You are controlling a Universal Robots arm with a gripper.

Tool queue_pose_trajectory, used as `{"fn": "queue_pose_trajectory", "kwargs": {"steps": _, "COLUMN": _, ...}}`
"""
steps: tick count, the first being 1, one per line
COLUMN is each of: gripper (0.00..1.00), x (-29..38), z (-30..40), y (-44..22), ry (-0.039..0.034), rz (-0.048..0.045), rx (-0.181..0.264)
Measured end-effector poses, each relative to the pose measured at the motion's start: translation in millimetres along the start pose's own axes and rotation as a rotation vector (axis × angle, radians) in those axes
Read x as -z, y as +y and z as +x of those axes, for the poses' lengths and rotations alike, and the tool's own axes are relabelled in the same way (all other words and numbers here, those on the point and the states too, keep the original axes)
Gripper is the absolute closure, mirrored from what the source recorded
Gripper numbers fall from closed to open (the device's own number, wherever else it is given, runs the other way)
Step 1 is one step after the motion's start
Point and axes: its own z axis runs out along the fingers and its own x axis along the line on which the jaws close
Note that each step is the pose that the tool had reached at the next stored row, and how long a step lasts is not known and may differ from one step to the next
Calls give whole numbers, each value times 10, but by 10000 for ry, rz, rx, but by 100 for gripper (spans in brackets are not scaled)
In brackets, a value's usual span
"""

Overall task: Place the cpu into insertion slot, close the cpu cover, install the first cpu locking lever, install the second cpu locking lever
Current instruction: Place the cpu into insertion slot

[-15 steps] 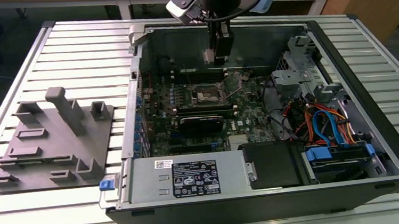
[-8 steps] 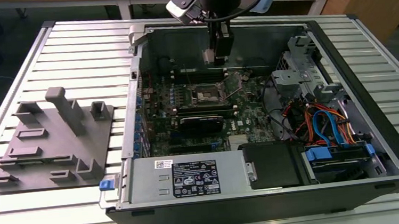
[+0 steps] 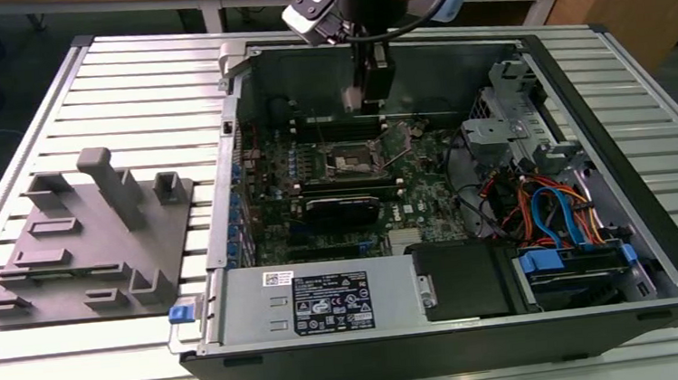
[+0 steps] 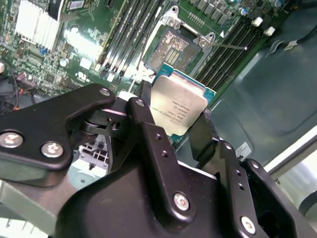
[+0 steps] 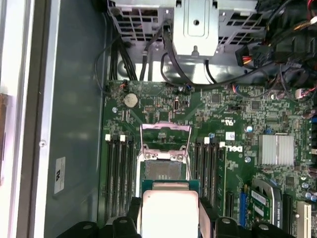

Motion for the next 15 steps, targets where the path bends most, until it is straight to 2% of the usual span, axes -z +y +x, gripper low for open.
{"fn": "queue_pose_trajectory", "kwargs": {"steps": 1, "gripper": 46, "x": -16, "z": -1, "y": 2, "ry": -1, "rz": 32, "rx": -1}}
{"fn": "queue_pose_trajectory", "kwargs": {"steps": 3, "gripper": 46, "x": -52, "z": -2, "y": 9, "ry": -2, "rz": 37, "rx": 0}}
{"fn": "queue_pose_trajectory", "kwargs": {"steps": 6, "gripper": 46, "x": -107, "z": -3, "y": 37, "ry": 0, "rz": 37, "rx": 13}}
{"fn": "queue_pose_trajectory", "kwargs": {"steps": 15, "gripper": 46, "x": -269, "z": -5, "y": 35, "ry": 2, "rz": 4, "rx": 85}}
